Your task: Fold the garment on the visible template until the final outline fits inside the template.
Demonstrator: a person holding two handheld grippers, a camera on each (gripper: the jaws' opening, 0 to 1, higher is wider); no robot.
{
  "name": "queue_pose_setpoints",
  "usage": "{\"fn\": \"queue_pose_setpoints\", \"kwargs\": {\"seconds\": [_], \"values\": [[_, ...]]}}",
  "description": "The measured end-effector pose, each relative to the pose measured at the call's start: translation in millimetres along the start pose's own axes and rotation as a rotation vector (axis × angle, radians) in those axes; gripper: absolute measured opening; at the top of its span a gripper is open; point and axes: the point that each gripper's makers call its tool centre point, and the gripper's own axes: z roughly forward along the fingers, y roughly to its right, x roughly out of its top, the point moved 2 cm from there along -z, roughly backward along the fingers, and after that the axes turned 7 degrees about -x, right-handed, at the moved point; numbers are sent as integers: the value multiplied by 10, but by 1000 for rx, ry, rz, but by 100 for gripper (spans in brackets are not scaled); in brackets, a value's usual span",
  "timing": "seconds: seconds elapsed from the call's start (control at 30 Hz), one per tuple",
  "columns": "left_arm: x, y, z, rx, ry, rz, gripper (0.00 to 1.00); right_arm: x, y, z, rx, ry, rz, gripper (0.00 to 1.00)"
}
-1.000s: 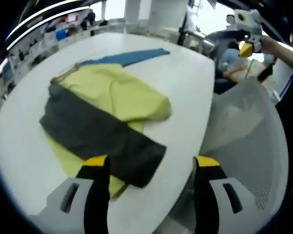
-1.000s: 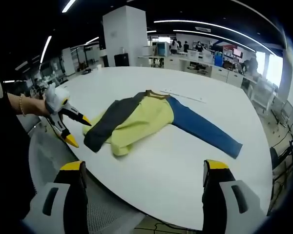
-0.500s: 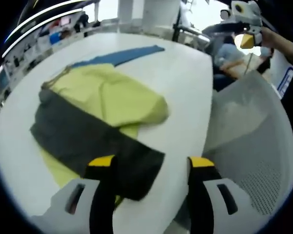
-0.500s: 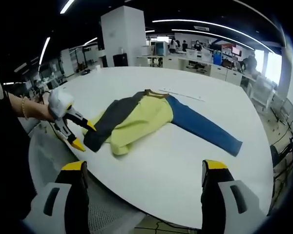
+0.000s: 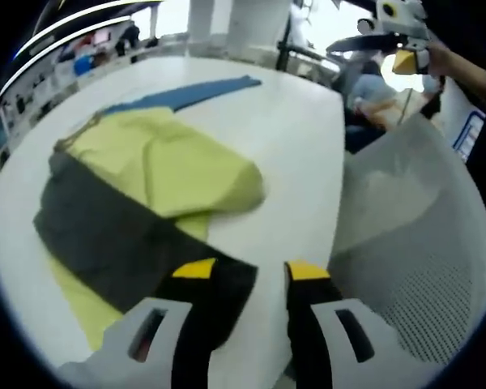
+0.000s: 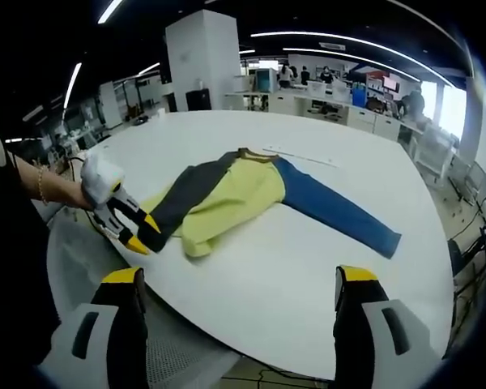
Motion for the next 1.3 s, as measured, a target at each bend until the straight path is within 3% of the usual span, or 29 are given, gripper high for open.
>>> {"fn": "queue_pose_setpoints", "kwargs": {"seconds": [0.2, 0.43, 0.97, 1.17, 1.3], "values": [[-3, 8, 40, 5, -6, 15, 24, -9, 17, 2, -2, -2, 4, 97], [-33, 33, 92, -10, -31, 25, 11, -7, 29, -3, -3, -2, 6, 97], [-82, 1, 124, 6, -75, 45, 9, -20, 39, -20, -6, -6, 8, 97], [-96, -1, 125, 1, -89, 25, 0, -9, 32, -22, -4, -6, 7, 96], [-105, -8, 123, 2, -94, 22, 0, -3, 33, -28, -5, -8, 5, 96]]}}
